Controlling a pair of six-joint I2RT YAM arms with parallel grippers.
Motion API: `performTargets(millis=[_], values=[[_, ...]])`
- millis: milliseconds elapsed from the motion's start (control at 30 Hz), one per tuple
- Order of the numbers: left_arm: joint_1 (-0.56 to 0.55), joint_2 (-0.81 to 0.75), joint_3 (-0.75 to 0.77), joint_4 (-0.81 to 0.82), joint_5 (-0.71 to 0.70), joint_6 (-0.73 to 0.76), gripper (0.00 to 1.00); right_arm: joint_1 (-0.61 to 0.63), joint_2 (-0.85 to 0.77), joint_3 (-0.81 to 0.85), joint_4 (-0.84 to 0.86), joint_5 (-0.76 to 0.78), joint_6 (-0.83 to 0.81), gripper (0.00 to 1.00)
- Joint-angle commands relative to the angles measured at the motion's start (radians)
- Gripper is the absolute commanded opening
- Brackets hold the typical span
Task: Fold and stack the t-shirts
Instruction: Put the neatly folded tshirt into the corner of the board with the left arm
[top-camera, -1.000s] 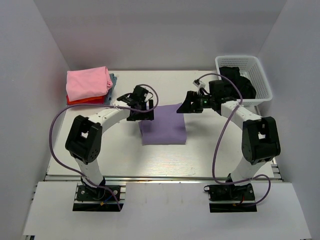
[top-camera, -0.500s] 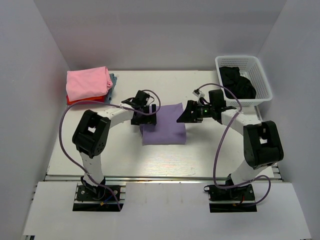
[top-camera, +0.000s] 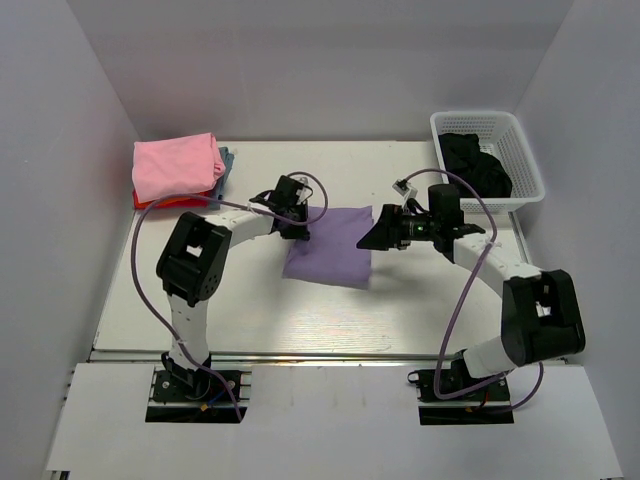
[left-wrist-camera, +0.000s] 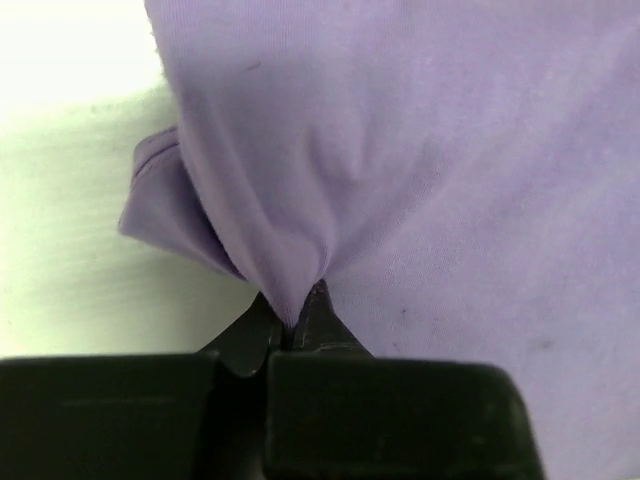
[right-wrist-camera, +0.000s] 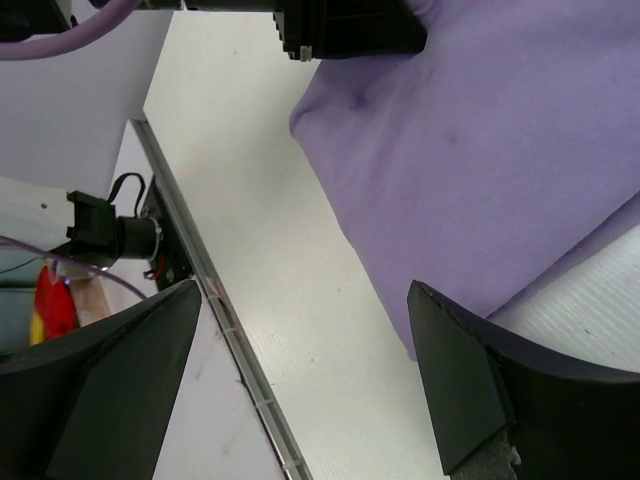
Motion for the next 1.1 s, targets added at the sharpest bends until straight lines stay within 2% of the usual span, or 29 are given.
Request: performTargets(millis=[0, 233, 267, 367, 500, 667, 1067], values=[[-0.006, 0.098, 0.032, -0.101, -0.071, 0.052, 0.0, -0.008, -0.08, -0.022, -0.032, 0.063, -0.037, 0.9], [0.01, -0.071, 0.075, -0.077, -0.188, 0.216, 0.0, -0.006, -0.197, -0.089, -0.101, 0.157, -0.063, 0.9], [0.01, -0.116, 0.097, -0.077, -0.243, 0.243, 0.0, -0.008, -0.227, -0.097, -0.108, 0.163, -0.075, 0.9], [0.01, -0.16, 0.175, -0.103, -0.284, 0.343, 0.0, -0.008, -0.269, -0.117, -0.131, 0.218, -0.095, 0.9], [0.028, -0.16, 0.313, -0.207, -0.357, 0.403, 0.0, -0.008, -0.303, -0.125, -0.142, 0.26, -0.095, 0.9], [0.048, -0.16, 0.407, -0.226, -0.422, 0.503, 0.0, -0.008, -0.335, -0.111, -0.164, 0.272, -0.1, 0.9], [0.148, -0.092, 0.729, -0.249, -0.413, 0.816, 0.0, -0.008, -0.393, -0.074, -0.222, 0.32, -0.084, 0.9]])
